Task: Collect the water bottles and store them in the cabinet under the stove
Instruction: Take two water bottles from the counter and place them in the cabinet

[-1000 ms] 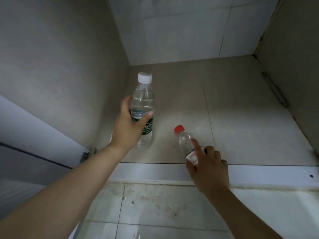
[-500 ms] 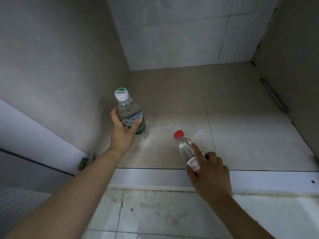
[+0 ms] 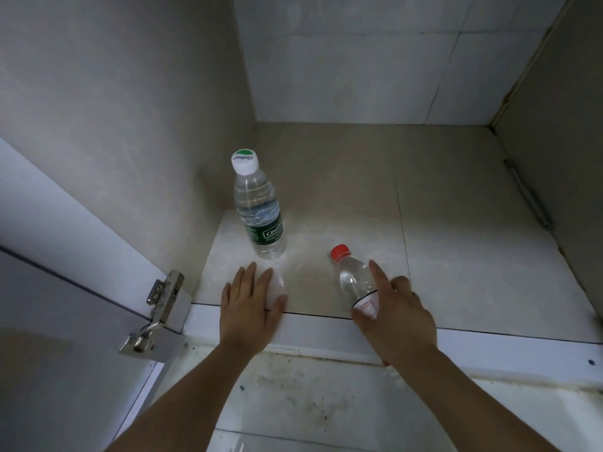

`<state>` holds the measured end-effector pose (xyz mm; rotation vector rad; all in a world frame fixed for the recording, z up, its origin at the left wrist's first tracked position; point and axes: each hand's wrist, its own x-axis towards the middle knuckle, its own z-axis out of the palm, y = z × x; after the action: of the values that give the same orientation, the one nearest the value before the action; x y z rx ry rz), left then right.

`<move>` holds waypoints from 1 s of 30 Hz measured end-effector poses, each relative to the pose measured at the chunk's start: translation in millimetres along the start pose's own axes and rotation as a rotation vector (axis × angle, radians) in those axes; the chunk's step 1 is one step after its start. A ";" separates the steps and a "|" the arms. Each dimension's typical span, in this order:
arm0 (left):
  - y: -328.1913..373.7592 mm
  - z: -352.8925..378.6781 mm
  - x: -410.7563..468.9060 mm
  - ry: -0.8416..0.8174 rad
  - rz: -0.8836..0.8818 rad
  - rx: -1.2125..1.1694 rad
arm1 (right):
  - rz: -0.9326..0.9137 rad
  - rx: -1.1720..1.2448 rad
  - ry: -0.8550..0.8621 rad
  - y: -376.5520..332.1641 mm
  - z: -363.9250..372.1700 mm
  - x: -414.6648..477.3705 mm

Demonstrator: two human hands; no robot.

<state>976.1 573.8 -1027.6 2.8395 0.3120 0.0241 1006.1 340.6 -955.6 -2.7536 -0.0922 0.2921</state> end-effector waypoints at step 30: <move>-6.2 -0.7 3.1 0.039 0.004 0.026 | -0.345 1.003 0.263 -77.3 1.0 63.3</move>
<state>977.8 580.4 -1028.7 2.8685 0.3176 0.0763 1065.7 419.2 -940.2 -1.7173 -0.2634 -0.1102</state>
